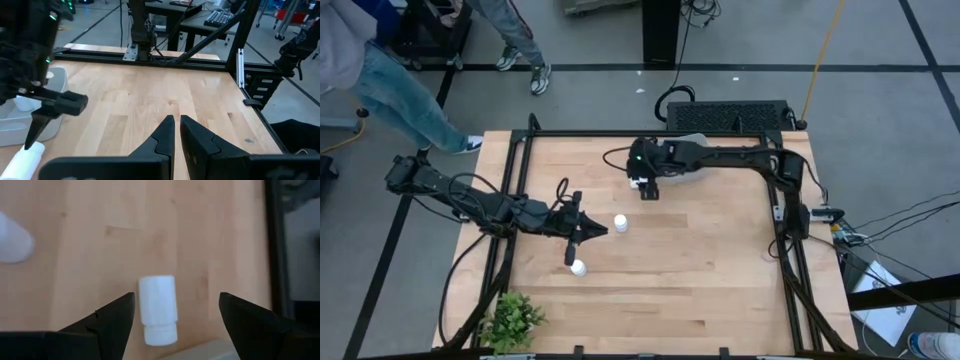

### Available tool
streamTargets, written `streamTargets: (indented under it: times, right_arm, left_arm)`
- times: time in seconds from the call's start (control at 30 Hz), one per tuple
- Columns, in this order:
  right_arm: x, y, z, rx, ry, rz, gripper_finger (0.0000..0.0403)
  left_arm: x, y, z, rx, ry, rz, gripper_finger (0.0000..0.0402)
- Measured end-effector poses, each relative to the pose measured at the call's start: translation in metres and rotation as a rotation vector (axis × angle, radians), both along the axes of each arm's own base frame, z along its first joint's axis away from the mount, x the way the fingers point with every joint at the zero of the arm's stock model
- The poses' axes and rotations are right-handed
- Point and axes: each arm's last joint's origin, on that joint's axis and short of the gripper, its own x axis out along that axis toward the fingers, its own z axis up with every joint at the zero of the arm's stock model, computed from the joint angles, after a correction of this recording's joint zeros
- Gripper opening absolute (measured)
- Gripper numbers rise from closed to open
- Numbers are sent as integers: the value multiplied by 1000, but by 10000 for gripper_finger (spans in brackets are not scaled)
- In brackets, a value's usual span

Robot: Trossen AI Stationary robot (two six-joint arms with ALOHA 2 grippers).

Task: Pick and place pill bottles into a basket
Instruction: Put the white medicine bottle into the gray bin

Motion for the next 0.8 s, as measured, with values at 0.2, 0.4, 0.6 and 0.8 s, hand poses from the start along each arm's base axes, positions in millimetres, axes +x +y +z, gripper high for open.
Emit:
streamTargets:
  times: [0.2,0.4,0.6,0.8]
  right_arm:
    - [4,-10,-20,43,119,-19,276]
    - [2,10,-28,28,224,17,265]
    - [1,10,-34,58,242,36,263]
    - [4,11,-54,65,289,44,263]
  left_arm:
    - [0,0,-2,11,16,-3,35]
    - [-1,0,-2,7,20,-13,35]
    - [-1,0,-2,3,20,-13,35]
    - [-1,0,-2,2,19,-13,35]
